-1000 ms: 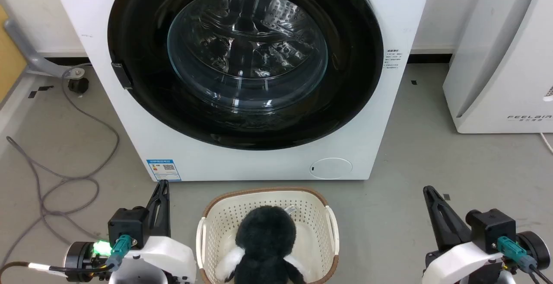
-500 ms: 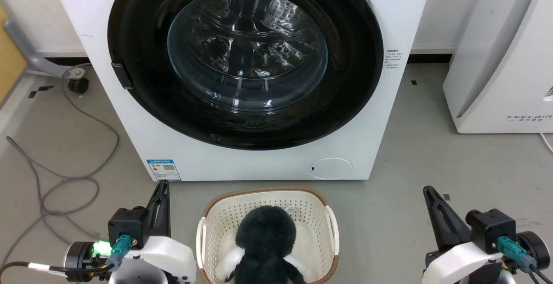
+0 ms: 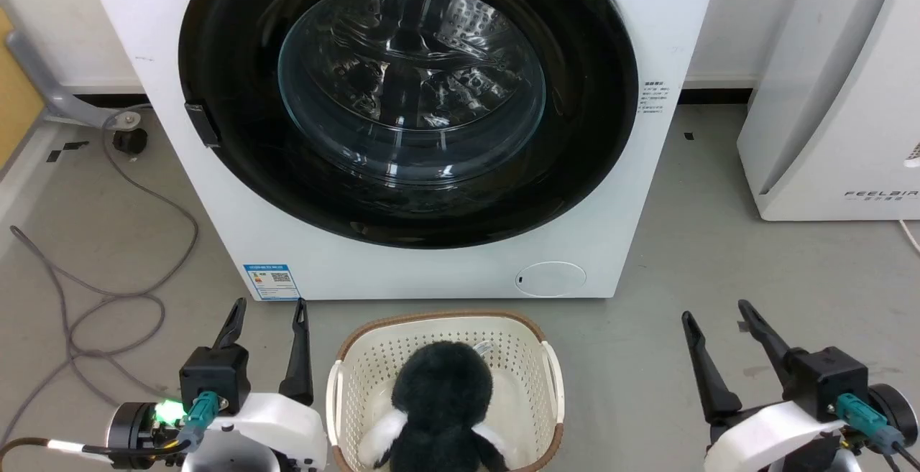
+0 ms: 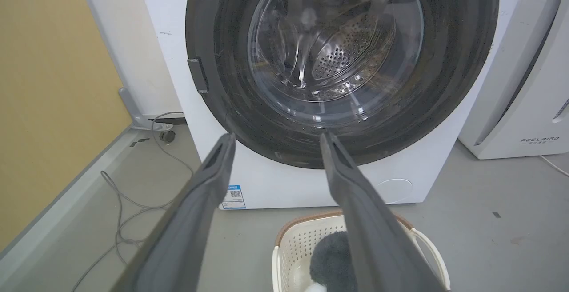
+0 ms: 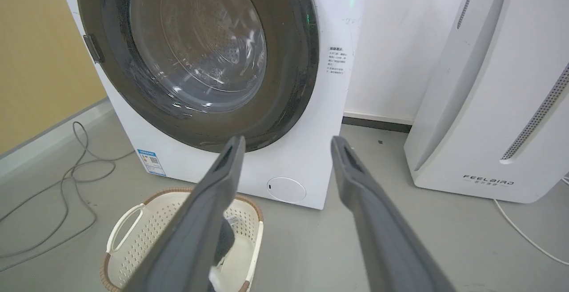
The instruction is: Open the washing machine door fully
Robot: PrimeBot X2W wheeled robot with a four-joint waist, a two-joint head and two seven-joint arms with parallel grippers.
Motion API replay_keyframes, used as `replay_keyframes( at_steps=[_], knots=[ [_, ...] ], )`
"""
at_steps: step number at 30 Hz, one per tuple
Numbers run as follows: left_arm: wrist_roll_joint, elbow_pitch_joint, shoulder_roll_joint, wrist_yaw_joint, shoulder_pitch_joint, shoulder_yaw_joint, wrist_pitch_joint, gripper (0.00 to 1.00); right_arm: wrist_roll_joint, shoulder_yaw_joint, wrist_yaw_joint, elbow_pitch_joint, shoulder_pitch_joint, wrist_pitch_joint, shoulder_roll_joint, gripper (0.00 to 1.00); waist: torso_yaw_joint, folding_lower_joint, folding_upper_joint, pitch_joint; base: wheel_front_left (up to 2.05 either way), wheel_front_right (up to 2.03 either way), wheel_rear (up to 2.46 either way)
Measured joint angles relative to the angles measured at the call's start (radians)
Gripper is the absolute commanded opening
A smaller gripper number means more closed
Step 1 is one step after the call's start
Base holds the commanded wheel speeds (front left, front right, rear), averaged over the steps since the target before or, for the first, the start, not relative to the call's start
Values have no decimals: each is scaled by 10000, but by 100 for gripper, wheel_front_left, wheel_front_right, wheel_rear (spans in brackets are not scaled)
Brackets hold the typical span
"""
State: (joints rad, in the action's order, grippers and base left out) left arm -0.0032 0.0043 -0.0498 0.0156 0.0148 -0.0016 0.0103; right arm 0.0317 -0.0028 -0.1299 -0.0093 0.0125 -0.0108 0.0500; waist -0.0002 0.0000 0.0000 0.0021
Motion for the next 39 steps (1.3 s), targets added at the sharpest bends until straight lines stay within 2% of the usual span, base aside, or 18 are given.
replay_keyframes(
  at_steps=[11, 12, 13, 14, 21, 31, 39],
  knots=[
    [-67, 0, 0, 205, 0, -128, 274, 100, 688, -81, 0, -280, 0, -267, 0, 100, 11, 0, 0, 32, 0, 0, 0],
    [-75, 0, 0, 213, 0, -140, 276, 100, 734, -81, 0, -301, 0, -274, 0, 85, 13, 0, 0, 34, 0, 0, 0],
    [-75, 0, 0, 242, 0, -146, 293, 100, 807, -81, 0, -320, 0, -305, 0, 10, 15, 0, 0, 36, 0, 0, 0],
    [-75, 0, 0, 263, 0, -155, 314, 100, 932, -81, 0, -336, 0, -324, 0, 0, 18, 0, 0, 38, 0, 0, 0],
    [-90, -2, 0, 360, 0, -182, 462, 100, 2405, -102, 0, -339, 0, -456, 0, 0, 31, 0, 0, 44, 0, 0, 0],
    [-178, -2, 0, 477, 0, -236, 656, 100, 5950, 148, 0, -188, -15, -631, 0, 0, 46, 0, 0, 89, 0, 0, 0],
    [-178, -12, 2, 533, 3, -255, 834, 100, 8560, -261, 2, 67, -286, -238, 0, 0, 86, 0, 0, 216, 0, 0, 0]
  ],
)
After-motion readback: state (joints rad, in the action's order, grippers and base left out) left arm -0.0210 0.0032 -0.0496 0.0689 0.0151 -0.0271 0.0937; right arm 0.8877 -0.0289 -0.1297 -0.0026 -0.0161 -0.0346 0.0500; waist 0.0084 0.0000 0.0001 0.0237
